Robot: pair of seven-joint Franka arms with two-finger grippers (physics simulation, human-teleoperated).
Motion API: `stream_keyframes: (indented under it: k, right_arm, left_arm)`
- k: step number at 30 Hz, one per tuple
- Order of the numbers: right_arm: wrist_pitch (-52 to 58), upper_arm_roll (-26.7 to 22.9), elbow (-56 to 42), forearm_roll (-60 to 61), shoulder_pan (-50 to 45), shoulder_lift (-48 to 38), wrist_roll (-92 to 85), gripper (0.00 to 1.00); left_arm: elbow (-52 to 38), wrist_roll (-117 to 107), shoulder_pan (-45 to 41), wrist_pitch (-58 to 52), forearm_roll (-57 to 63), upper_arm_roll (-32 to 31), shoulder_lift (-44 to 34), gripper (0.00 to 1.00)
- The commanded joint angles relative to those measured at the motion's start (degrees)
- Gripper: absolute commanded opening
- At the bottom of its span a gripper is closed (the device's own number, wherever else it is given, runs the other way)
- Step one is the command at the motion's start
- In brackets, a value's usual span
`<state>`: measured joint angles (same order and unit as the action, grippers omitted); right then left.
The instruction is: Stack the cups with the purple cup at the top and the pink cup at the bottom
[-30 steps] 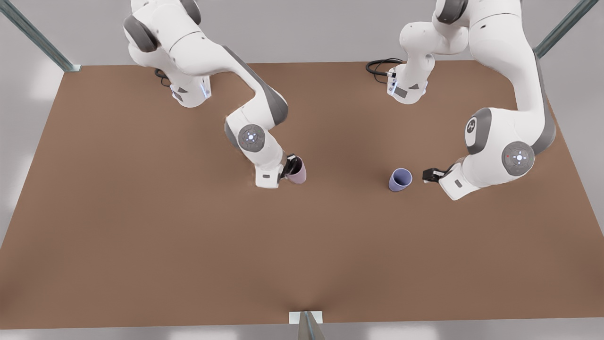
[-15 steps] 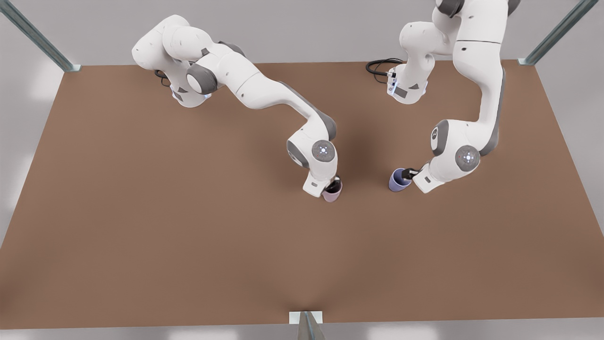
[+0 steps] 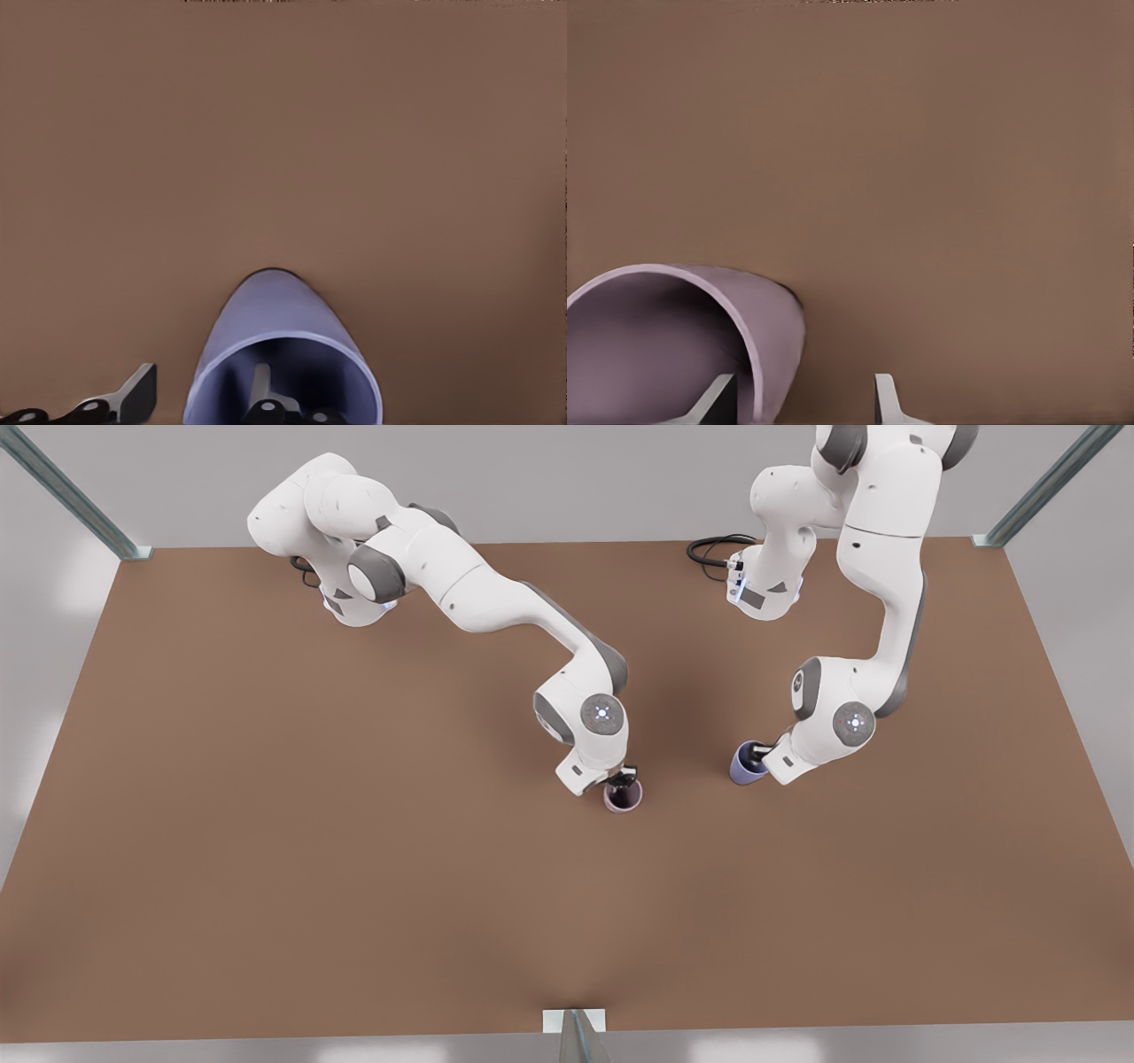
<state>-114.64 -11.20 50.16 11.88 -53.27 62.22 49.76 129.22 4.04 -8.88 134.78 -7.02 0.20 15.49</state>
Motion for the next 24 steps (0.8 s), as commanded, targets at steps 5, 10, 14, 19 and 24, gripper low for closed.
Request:
stream_keyframes:
  k: [5,10,14,19,24]
  right_arm:
    - [-0.6,0.1,3.0,0.0,0.0,-1.2,10.9,0.67]
    - [-0.4,-0.1,3.4,0.0,-0.5,-1.4,10.5,0.67]
    - [0.0,-0.2,5.0,0.2,-0.4,-3.6,10.1,0.67]
    - [0.2,-0.5,8.0,1.0,-0.5,-8.5,10.1,0.67]
    - [0.8,-0.4,13.5,1.5,1.9,-17.4,6.9,0.70]
  left_arm:
    - [-0.3,-0.2,-0.1,0.9,-0.8,0.0,0.0,0.33]
    - [-0.4,-0.2,-0.1,0.8,-0.8,0.0,0.0,0.22]
    - [-1.7,-0.4,-0.1,-1.5,-0.8,0.1,-0.9,0.21]
    - [-7.0,-5.1,-0.1,-12.3,-0.8,0.1,-7.5,0.21]
    - [-15.9,-18.1,-0.3,-20.2,-0.8,-4.1,-8.5,0.21]
